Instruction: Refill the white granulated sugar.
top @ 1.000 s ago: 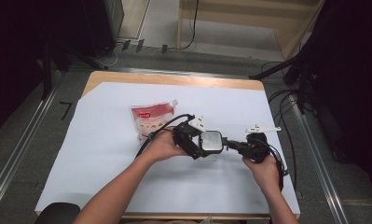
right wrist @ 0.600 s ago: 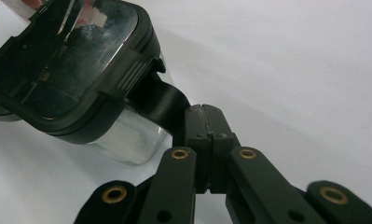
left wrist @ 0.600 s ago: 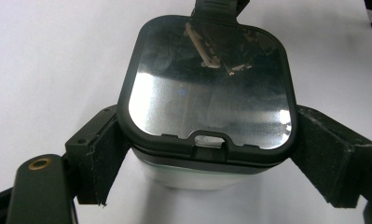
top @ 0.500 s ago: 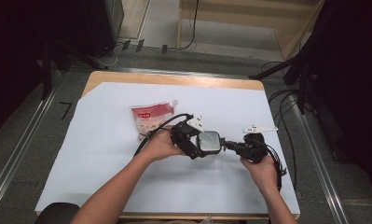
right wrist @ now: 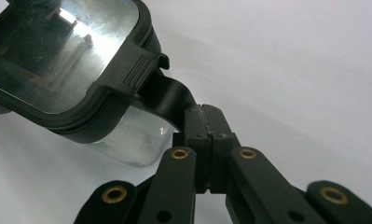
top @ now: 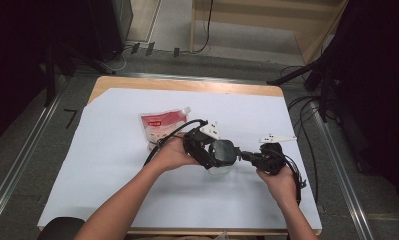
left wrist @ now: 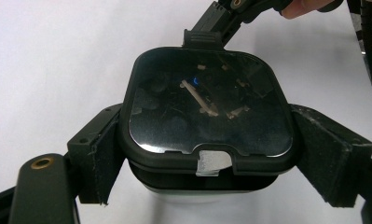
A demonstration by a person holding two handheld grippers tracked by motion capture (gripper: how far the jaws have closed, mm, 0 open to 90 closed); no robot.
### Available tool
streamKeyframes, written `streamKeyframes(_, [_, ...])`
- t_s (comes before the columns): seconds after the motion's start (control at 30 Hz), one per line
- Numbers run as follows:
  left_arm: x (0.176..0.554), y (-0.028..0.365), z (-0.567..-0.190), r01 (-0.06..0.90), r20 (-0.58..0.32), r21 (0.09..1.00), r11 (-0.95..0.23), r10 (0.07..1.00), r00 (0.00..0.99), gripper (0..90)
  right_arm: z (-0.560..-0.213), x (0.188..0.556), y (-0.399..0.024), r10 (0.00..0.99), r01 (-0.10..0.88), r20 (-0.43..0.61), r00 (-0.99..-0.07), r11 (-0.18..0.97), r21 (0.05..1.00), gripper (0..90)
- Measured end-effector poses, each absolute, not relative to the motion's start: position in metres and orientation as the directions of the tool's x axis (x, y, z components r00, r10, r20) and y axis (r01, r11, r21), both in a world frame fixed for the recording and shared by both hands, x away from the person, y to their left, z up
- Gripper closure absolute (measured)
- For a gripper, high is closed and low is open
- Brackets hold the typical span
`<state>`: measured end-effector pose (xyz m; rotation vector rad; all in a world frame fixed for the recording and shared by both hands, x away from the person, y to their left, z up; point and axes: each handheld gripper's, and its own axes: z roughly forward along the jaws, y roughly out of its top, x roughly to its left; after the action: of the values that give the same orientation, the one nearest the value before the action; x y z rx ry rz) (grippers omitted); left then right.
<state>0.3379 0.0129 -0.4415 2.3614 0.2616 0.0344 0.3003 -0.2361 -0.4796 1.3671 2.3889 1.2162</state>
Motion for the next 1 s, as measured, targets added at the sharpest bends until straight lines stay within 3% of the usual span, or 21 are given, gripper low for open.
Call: streamKeyframes(1.0, [0.342,-0.012,-0.405,0.186,-0.076,0.696,-0.694,0.187,0.979,18.5,-0.481,0.299,-0.233,0.761,0.667,0.275,-0.588,0.264,0.697,90.0])
